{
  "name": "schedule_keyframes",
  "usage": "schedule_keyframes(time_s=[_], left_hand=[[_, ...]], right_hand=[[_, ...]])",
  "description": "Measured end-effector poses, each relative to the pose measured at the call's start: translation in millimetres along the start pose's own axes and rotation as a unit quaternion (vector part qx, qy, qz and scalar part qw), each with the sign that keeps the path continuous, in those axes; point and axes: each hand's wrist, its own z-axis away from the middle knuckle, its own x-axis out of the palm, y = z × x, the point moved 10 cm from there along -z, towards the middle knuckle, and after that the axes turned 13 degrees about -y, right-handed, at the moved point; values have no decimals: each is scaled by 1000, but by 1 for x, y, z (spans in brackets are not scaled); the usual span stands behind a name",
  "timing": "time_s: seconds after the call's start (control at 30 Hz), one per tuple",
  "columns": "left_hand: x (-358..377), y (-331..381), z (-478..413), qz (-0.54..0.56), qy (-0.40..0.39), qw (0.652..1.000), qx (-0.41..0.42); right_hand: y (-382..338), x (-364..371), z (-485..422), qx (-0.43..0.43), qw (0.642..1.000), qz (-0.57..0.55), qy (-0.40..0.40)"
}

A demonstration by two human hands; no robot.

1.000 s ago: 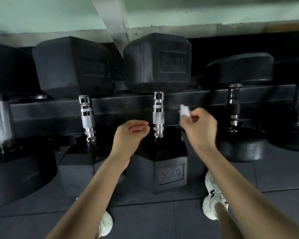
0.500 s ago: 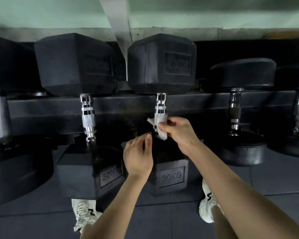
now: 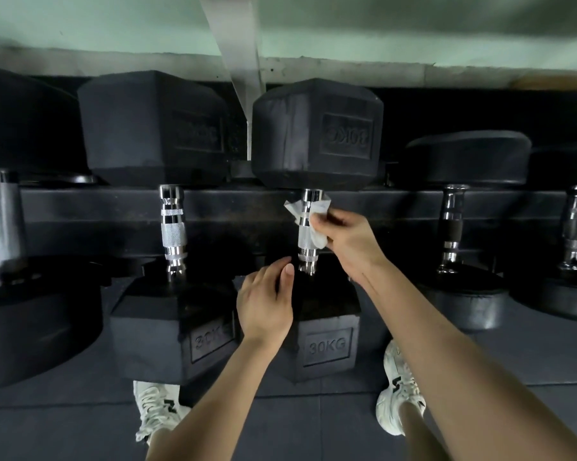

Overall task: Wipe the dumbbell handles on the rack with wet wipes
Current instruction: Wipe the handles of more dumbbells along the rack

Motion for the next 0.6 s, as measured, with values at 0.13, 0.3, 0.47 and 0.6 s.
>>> schedule_keyframes(time_s=[0.13, 0.3, 0.47, 0.6], left_hand=[[0, 1, 2, 10, -4, 1000, -4], [1, -1, 2, 26, -13, 999, -20], [-12, 3, 13, 77, -32, 996, -16], [-62, 6, 46, 74, 5, 997, 10]], right_hand=[[27, 8, 24, 51, 994, 92, -29], [27, 4, 35, 62, 982, 178, -22], [19, -8, 68, 77, 989, 115, -43], [8, 13, 95, 94, 994, 3, -53]])
